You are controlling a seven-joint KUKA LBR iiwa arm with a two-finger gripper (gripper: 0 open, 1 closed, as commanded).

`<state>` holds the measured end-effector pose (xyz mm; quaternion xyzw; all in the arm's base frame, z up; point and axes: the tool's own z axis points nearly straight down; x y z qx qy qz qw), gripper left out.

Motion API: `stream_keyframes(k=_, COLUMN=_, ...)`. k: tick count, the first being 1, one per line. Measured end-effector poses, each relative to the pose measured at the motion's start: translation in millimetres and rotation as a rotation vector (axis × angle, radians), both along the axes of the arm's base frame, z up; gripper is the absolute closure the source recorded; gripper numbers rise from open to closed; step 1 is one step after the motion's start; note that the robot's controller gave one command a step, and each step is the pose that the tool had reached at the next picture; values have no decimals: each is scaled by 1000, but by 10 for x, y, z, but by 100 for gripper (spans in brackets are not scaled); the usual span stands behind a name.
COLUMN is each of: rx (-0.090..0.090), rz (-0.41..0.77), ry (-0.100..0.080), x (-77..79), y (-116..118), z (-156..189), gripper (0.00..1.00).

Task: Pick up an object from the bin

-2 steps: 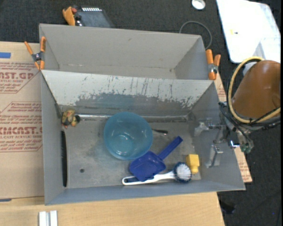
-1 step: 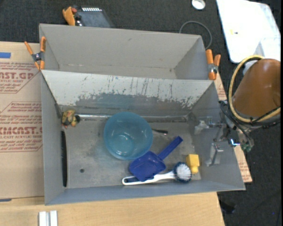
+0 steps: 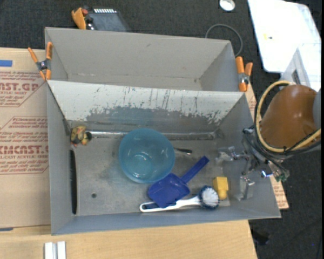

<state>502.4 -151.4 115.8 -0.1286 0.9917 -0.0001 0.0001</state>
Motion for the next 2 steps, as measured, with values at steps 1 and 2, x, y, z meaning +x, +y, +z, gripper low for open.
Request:
stream_keyframes(k=1, rx=0, rz=258, ry=-2, x=24, y=-9, z=45, gripper=0)
stream_keyframes(k=2, rx=2, rz=160, ry=3, x=-55, y=-13, z=-19, gripper=0)
